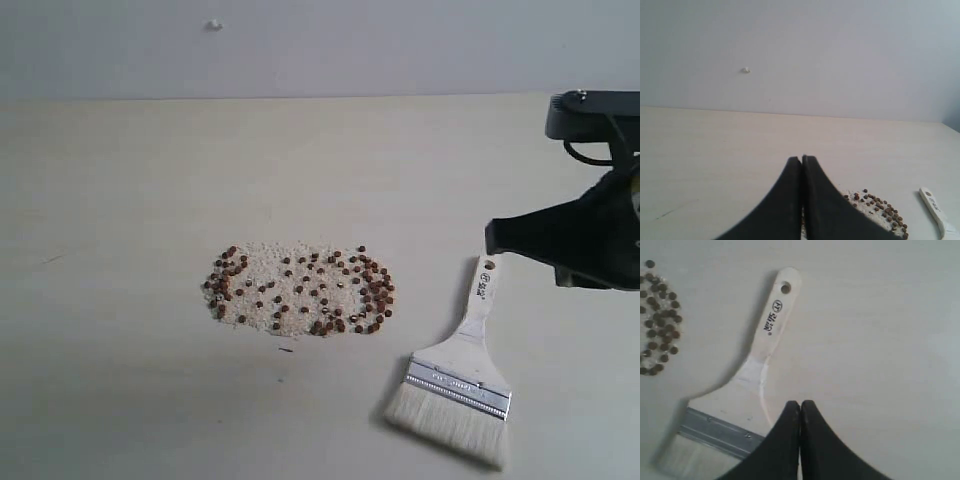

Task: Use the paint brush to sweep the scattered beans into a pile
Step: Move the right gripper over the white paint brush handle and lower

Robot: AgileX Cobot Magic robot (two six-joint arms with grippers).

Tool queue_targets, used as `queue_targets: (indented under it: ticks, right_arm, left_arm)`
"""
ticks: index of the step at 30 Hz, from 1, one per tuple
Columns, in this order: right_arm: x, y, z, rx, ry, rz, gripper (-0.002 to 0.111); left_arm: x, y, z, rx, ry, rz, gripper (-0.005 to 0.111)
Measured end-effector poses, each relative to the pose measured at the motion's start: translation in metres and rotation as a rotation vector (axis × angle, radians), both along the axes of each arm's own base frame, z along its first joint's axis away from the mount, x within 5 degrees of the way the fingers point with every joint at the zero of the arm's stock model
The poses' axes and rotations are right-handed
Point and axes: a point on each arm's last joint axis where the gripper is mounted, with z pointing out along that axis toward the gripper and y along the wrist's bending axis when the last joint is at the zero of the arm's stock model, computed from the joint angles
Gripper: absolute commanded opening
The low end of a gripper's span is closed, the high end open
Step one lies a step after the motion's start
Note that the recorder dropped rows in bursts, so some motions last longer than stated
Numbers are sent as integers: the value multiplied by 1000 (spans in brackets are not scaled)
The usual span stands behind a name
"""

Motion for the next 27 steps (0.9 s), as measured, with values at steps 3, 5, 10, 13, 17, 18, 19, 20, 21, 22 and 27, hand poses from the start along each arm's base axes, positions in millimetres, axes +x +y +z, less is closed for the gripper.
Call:
queue_targets:
  ticks: [3,5,10,13,17,18,19,20,21,22,27]
  right_arm:
    - [1,13,4,48,-27,-7,0]
    - [4,21,6,135,-74,-28,0]
    - [14,39,15,376,-201,-61,0]
    - [18,44,21,443,-260,-45,0]
    - [21,48,25,493,-308,-29,0]
    - [21,48,26,497,-312,-27,0]
    - [21,48,26,497,-312,-27,0]
    - [21,48,26,500,-313,-28,0]
    - [21,48,26,500,-313,-28,0]
    - [21,48,26,500,-313,-28,0]
    - [25,55,34,689,-345,-133,0]
  left_arm:
    - [0,0,0,0,0,0,0]
    - [0,0,0,0,0,0,0]
    - [0,0,0,0,0,0,0]
    - [0,0,0,0,0,0,0]
    - [0,0,0,0,0,0,0]
    - [0,0,0,0,0,0,0]
    - [0,0,0,0,0,0,0]
    - [0,0,0,0,0,0,0]
    - [0,0,0,0,0,0,0]
    - [0,0,0,0,0,0,0]
    - [0,0,0,0,0,0,0]
